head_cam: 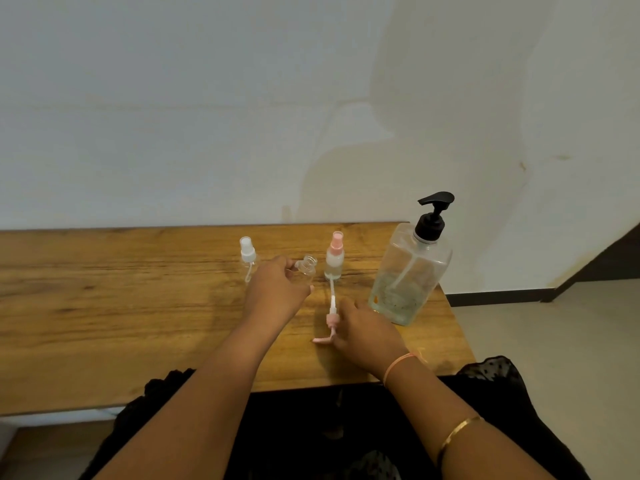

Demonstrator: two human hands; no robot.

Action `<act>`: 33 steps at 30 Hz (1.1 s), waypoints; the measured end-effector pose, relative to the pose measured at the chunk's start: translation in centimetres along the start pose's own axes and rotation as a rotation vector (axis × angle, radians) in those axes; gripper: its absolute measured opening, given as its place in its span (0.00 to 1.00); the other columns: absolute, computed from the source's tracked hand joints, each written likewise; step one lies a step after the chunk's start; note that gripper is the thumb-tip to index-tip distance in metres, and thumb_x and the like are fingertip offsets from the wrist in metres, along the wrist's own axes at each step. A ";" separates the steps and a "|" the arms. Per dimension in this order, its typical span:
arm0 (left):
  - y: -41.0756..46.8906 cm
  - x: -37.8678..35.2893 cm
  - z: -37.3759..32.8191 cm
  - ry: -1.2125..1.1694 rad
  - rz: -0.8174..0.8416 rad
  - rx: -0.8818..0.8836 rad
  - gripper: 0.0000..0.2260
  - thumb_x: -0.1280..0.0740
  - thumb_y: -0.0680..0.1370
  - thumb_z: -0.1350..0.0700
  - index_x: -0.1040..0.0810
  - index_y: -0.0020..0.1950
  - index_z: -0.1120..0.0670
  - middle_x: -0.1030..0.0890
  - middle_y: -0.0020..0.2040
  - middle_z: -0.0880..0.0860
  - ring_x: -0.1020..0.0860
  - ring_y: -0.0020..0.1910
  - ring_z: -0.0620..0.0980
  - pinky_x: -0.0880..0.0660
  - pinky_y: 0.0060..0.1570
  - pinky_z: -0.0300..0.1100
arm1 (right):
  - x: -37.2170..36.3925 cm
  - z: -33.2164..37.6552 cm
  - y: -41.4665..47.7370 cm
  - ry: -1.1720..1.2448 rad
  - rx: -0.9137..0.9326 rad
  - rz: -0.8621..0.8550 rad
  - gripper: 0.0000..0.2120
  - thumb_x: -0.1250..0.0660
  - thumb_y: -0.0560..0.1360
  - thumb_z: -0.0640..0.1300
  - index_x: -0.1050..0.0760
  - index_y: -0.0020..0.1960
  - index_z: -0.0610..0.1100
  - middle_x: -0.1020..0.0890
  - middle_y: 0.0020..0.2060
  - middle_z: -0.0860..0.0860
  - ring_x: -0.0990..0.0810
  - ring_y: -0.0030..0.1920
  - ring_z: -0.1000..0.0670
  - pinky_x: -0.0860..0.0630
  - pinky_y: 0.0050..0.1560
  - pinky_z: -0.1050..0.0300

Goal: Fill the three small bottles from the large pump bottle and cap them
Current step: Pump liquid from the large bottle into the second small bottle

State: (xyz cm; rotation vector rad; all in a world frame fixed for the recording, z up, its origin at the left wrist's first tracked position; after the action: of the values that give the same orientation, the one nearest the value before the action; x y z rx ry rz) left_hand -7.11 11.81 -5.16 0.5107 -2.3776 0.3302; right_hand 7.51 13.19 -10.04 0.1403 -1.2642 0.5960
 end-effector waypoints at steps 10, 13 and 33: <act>0.2 0.1 0.2 -0.012 0.000 0.005 0.18 0.26 0.71 0.55 0.24 0.59 0.54 0.22 0.52 0.49 0.26 0.48 0.46 0.32 0.45 0.39 | -1.1 0.4 0.3 -0.117 -0.020 0.084 0.15 0.41 0.78 0.48 0.32 0.63 0.46 0.30 0.59 0.44 0.26 0.56 0.42 0.27 0.50 0.51; 0.2 0.0 0.1 -0.017 0.005 0.003 0.17 0.26 0.71 0.55 0.24 0.58 0.54 0.23 0.51 0.48 0.26 0.48 0.46 0.33 0.44 0.39 | -0.4 0.0 0.2 -0.214 -0.040 0.042 0.14 0.44 0.79 0.39 0.33 0.64 0.45 0.27 0.59 0.44 0.24 0.56 0.42 0.27 0.47 0.51; 0.2 -0.2 -0.1 -0.024 0.018 0.008 0.16 0.26 0.71 0.54 0.24 0.57 0.53 0.24 0.49 0.47 0.26 0.47 0.45 0.33 0.43 0.39 | 1.8 -0.1 -0.3 -0.201 -0.121 -0.106 0.13 0.37 0.77 0.50 0.32 0.58 0.45 0.23 0.54 0.49 0.22 0.52 0.46 0.30 0.39 0.54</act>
State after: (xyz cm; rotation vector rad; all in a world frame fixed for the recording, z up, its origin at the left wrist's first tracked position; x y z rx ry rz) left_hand -7.04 12.03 -5.24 0.5003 -2.4058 0.3434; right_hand 8.02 13.59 -8.33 0.1684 -1.4742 0.4201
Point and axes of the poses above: each hand's wrist, its own y-axis towards the middle knuckle, its own x-axis out of the back of the hand, z = x × y, the point moved 7 cm from there along y, towards the middle knuckle
